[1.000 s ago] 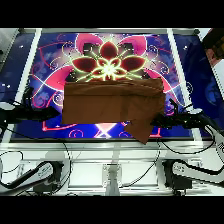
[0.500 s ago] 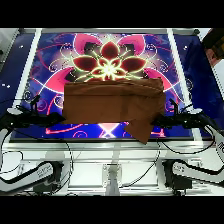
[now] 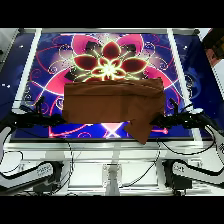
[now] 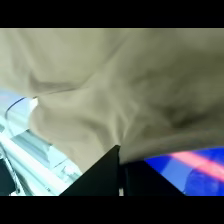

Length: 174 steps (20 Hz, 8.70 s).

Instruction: Fold the clothes and pants, and hang the long-sleeved shirts on hangers.

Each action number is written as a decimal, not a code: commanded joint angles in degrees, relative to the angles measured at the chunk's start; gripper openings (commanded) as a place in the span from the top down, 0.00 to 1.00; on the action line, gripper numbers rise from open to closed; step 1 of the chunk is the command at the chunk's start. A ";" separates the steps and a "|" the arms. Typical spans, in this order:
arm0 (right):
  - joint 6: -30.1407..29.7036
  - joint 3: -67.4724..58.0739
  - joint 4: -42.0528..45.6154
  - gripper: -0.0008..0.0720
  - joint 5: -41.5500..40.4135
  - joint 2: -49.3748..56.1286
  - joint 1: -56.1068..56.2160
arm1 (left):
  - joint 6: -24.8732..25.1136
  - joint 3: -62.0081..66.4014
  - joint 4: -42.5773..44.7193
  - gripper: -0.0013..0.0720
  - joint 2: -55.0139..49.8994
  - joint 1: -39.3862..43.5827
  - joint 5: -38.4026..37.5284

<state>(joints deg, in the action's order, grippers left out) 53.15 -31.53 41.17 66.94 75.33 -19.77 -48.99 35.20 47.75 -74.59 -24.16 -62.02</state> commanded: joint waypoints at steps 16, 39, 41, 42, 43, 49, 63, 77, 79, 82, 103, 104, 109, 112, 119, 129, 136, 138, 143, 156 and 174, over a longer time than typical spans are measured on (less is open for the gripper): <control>12.92 -3.72 -12.81 0.97 -19.30 -27.69 0.24 | 1.88 11.06 -15.32 0.96 13.07 3.87 18.21; 15.85 -23.34 -9.79 0.97 -47.71 11.54 14.45 | -5.88 23.47 -16.94 0.96 -16.37 23.98 50.38; 15.82 -23.34 -9.46 0.54 -45.59 11.41 14.45 | -5.86 23.50 -16.44 0.36 -16.00 23.96 48.30; 15.82 -23.34 -9.31 0.25 -44.46 11.39 14.45 | -5.92 23.47 -16.20 0.03 -15.58 23.89 46.77; 15.82 -23.34 -9.31 0.20 -43.28 11.34 14.38 | -5.86 23.50 -15.82 0.02 -14.88 23.65 44.74; 15.80 -23.34 -2.23 0.23 -37.16 6.25 8.66 | -6.47 24.61 -9.29 0.04 -8.87 16.13 33.68; 15.80 -23.34 2.80 0.24 -26.80 1.70 -0.66 | -12.98 47.89 -5.79 0.02 -35.93 7.41 -5.60; 13.62 -23.37 2.12 0.24 -21.94 1.68 10.58 | -8.63 48.13 -6.60 0.96 -35.76 17.79 2.78; 13.62 -24.00 2.14 0.45 -21.92 1.55 12.52 | -8.61 48.85 -6.58 0.96 -33.90 17.88 2.25; 13.64 -28.28 2.12 0.97 -22.29 1.57 16.04 | -8.57 49.09 -6.29 0.96 -28.09 17.88 1.36; 33.22 -60.50 3.45 0.97 -30.62 35.87 54.82 | -10.14 48.92 -13.09 0.96 -9.49 25.68 -10.36; 33.18 -60.50 3.72 0.97 -29.31 35.87 54.80 | -10.14 48.92 -13.11 0.96 -10.47 26.86 -9.60; 33.20 -60.43 14.10 0.97 -14.58 33.64 47.43 | -10.10 48.94 -15.39 0.96 -14.62 33.55 -0.46; 33.20 -60.43 24.65 0.97 -4.81 28.37 40.00 | -8.81 48.96 -15.47 0.96 -15.08 39.87 7.48; 33.33 -60.43 37.68 0.97 4.90 14.08 23.43 | -8.44 48.98 -15.50 0.96 -17.31 58.12 35.93; 34.95 -60.26 38.21 0.97 0.68 12.79 17.55 | -8.68 57.79 -16.37 0.01 -34.23 73.96 59.56; 32.57 -60.26 38.99 0.97 -2.21 13.44 17.16 | -8.63 57.77 -16.31 0.02 -29.51 70.53 52.22; 31.10 -60.26 37.03 0.97 -1.01 15.37 15.76 | -8.63 57.77 -16.31 0.02 -28.00 67.65 48.70; 18.53 -60.26 15.80 0.97 17.31 24.02 5.03 | -8.66 57.77 -16.33 0.02 -25.79 58.84 29.51; 23.10 -60.87 14.45 0.04 5.62 32.09 6.99 | -8.66 57.77 -16.35 0.03 -25.79 51.47 18.69; 29.97 -60.85 9.40 0.10 7.96 38.03 4.98 | -8.66 57.77 -16.33 0.03 -25.79 51.45 18.64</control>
<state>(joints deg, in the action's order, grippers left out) 84.20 -92.42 57.71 72.29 111.42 -13.21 -57.67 92.90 31.40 -100.42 27.33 -43.38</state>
